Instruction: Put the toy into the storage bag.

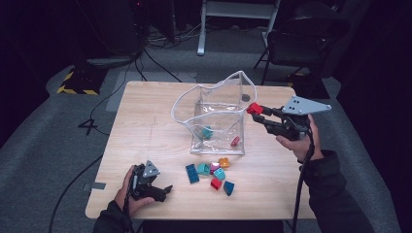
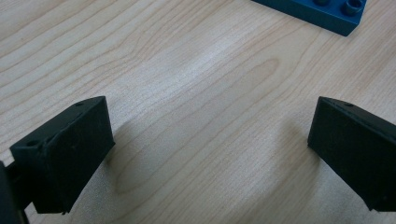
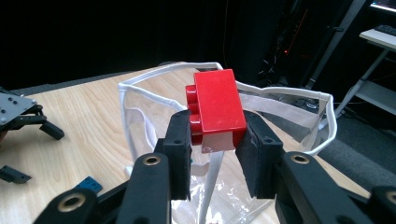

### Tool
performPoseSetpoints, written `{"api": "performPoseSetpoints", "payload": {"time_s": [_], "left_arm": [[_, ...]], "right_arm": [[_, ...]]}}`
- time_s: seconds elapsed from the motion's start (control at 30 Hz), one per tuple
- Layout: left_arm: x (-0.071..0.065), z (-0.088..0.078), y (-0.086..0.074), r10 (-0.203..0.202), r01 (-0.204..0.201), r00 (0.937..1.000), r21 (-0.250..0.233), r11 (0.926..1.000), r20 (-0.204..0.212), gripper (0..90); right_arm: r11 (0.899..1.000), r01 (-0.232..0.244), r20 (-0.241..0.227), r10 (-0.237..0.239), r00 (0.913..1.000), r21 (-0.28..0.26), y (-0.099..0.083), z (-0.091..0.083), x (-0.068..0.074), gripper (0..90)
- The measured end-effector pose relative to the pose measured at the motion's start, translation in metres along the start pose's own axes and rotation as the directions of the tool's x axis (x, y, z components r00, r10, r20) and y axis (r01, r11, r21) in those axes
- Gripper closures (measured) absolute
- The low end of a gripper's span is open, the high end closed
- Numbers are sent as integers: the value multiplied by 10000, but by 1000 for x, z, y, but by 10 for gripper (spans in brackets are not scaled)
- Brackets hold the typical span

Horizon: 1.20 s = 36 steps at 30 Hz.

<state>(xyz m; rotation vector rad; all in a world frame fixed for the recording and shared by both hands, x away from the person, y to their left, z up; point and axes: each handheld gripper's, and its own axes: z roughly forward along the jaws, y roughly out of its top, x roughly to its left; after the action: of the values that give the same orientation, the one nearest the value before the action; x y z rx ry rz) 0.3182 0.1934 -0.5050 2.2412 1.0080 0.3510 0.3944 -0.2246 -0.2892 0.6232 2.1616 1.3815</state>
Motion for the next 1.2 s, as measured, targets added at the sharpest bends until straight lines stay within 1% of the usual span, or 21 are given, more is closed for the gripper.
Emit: {"api": "performPoseSetpoints", "payload": {"time_s": [0.27,0.37,0.4,0.47,0.57,0.63,0.67,0.7,0.73,0.8,0.87,0.9,0.97,1.03,1.1,1.2], "left_arm": [[0,0,0,-5,5,10000,0,10000,2,2],[0,0,0,-9,9,10000,-5,10000,16,2],[0,0,0,-9,9,10000,-5,10000,16,2],[0,0,0,-4,4,10000,-5,10000,4,2],[0,0,0,-13,13,10000,-11,10000,17,2],[0,0,0,-10,10,10000,-8,10000,16,2],[0,0,0,-7,7,10000,-5,10000,17,2],[0,0,0,-4,4,10000,-5,10000,15,2],[0,0,0,-3,3,10000,-2,10000,3,2],[0,0,0,-8,8,10000,-6,10000,19,2],[0,0,0,-3,3,10000,7,10000,14,3],[0,0,0,-4,4,10000,8,10000,18,2],[0,0,0,-2,2,10000,8,10000,14,2],[0,0,0,-2,2,10000,10,10000,15,2],[0,0,0,-4,4,10000,6,10000,15,3],[0,0,0,-1,1,10000,9,10000,16,3]], "right_arm": [[9999,3,112,-5,9999,149,10,11,-5,670],[9994,11,247,-20,9997,351,15,21,-8,670],[9994,11,247,-20,9997,351,15,21,-8,670],[9989,-80,320,66,9995,451,19,28,-12,671],[9983,-123,386,102,9992,566,21,33,-14,670],[9974,-137,481,103,9988,706,23,41,-16,670],[9974,-137,481,103,9988,706,23,41,-16,670],[9966,-174,540,131,9985,802,25,46,-18,671],[9966,-174,540,131,9985,802,25,46,-18,671],[9949,-184,642,120,9979,992,27,53,-20,670],[9942,-179,680,107,9976,1063,27,56,-21,670],[9931,-222,748,136,9971,1155,27,60,-23,670],[9926,-221,782,127,9969,1197,27,63,-23,671],[9901,-394,821,285,9962,1348,26,71,-26,670],[9877,-405,925,267,9954,1509,25,75,-26,670],[9858,-486,979,331,9946,1608,23,80,-29,670]]}}
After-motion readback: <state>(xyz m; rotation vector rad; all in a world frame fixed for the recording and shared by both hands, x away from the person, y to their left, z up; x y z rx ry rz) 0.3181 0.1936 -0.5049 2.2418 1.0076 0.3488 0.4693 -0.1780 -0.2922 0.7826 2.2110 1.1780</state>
